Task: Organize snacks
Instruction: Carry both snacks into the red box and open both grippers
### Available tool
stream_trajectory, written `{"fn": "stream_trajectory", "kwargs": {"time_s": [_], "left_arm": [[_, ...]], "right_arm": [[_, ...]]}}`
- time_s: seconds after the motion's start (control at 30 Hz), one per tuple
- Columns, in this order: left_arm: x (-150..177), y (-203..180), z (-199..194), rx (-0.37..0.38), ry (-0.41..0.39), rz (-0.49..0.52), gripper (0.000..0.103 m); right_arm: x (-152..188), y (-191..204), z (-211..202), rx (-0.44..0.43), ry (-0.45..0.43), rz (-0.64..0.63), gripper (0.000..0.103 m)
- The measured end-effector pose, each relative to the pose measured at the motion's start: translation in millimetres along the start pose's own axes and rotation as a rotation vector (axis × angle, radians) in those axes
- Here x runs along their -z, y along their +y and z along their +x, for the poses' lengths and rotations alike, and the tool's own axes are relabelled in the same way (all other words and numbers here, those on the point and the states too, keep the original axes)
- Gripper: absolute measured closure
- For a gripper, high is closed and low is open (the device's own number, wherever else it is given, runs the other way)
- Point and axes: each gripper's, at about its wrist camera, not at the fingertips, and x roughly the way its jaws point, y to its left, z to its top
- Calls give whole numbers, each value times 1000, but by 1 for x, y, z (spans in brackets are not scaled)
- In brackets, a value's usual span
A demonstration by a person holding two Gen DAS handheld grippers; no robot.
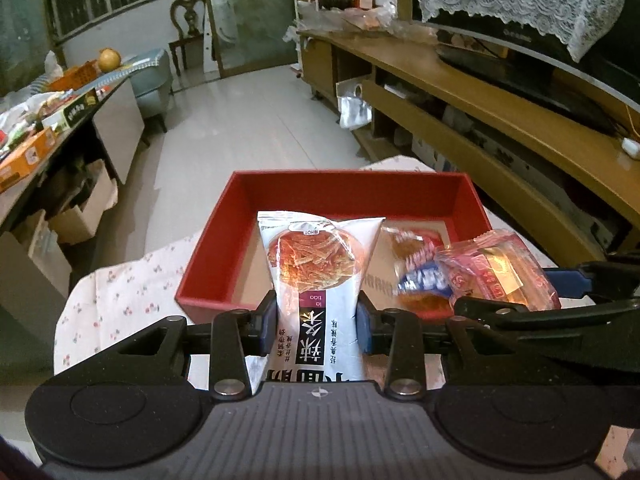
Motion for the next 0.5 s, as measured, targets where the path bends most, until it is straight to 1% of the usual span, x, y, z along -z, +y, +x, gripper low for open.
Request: {"fn": "stream_trajectory", "kwargs": {"time_s": [0.5], "left_arm": [[-26,3,46,-2,1,-14,59]], "right_arm": [[-33,-9,46,55,-14,-10,32]]}}
